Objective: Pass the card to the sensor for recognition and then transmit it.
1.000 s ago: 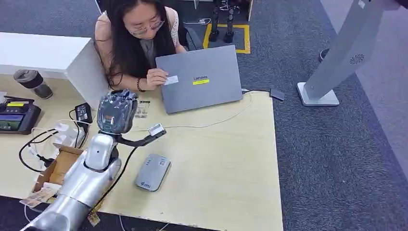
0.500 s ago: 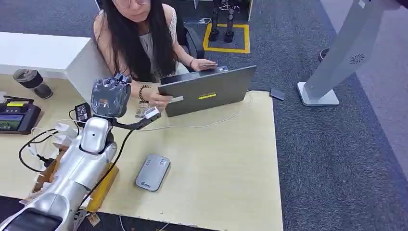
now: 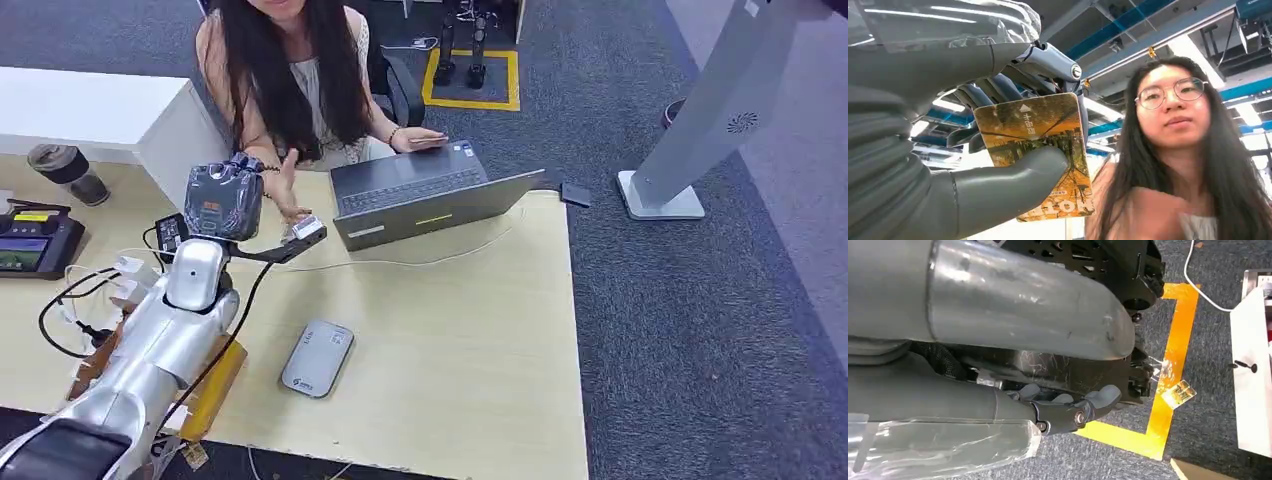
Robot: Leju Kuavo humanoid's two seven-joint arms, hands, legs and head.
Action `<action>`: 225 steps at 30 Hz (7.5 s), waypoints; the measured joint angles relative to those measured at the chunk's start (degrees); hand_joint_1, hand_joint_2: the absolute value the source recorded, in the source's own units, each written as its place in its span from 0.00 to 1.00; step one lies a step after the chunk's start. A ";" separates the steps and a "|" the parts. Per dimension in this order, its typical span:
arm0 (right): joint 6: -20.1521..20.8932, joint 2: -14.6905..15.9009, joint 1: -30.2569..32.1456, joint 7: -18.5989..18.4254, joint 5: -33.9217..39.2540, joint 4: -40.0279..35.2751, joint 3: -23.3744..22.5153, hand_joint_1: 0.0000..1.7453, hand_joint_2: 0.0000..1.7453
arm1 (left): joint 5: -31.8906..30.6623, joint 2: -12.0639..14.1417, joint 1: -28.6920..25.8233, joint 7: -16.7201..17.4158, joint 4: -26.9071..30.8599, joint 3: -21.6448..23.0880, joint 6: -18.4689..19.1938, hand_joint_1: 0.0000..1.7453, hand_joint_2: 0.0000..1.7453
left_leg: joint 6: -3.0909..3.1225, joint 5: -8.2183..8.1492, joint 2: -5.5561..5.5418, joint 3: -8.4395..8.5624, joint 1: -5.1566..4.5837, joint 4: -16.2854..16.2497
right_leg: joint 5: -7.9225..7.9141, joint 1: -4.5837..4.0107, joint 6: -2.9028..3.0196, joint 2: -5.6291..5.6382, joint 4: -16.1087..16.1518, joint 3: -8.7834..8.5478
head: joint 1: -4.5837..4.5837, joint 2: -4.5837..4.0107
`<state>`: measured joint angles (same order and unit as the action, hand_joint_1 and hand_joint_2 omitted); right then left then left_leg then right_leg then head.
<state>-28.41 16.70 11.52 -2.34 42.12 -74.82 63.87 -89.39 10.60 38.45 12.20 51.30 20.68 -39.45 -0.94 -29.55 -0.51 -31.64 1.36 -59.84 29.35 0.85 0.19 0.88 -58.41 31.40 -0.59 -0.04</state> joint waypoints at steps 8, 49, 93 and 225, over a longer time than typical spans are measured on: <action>0.00 0.02 -0.17 0.00 0.00 0.20 0.26 0.00 0.00 | -0.02 0.00 0.42 -0.20 -1.16 -0.20 -0.02 1.00 1.00 | 0.00 0.00 0.00 0.00 0.00 0.00 | 0.00 0.00 0.00 0.00 0.00 0.00 | 0.00 0.00; 0.00 -4.02 10.79 -5.00 -15.10 -3.69 -13.83 0.00 0.00 | 8.11 7.21 -40.68 -9.00 39.94 -2.79 -0.50 0.00 1.00 | -0.01 -0.20 0.54 -0.13 -0.03 0.12 | 0.10 0.04 -0.02 0.44 0.03 0.27 | 0.06 0.00; 0.00 -8.42 22.69 -8.09 -24.83 -13.33 -26.12 0.00 0.00 | -0.61 12.17 -72.13 -1.88 68.85 -6.80 -0.52 0.00 1.00 | 0.07 -0.27 0.47 0.00 -0.04 0.12 | 0.12 0.04 -0.05 0.30 0.07 0.12 | 0.09 0.00; 0.00 -6.47 23.39 -11.32 -20.52 -15.96 -23.78 0.00 0.00 | 9.12 8.44 -49.42 -4.72 32.09 -13.55 -0.48 0.00 1.00 | 0.07 -0.23 0.39 0.04 -0.03 0.11 | 0.09 0.03 -0.02 0.22 0.07 0.00 | 0.07 0.00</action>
<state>-28.41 10.23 34.90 -13.66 21.59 -90.77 40.09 -80.28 19.04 -10.96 7.48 83.39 7.13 -39.93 -0.86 -29.78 -0.12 -31.60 1.33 -59.73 29.44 0.89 0.17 1.10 -58.34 31.40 -0.52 -0.04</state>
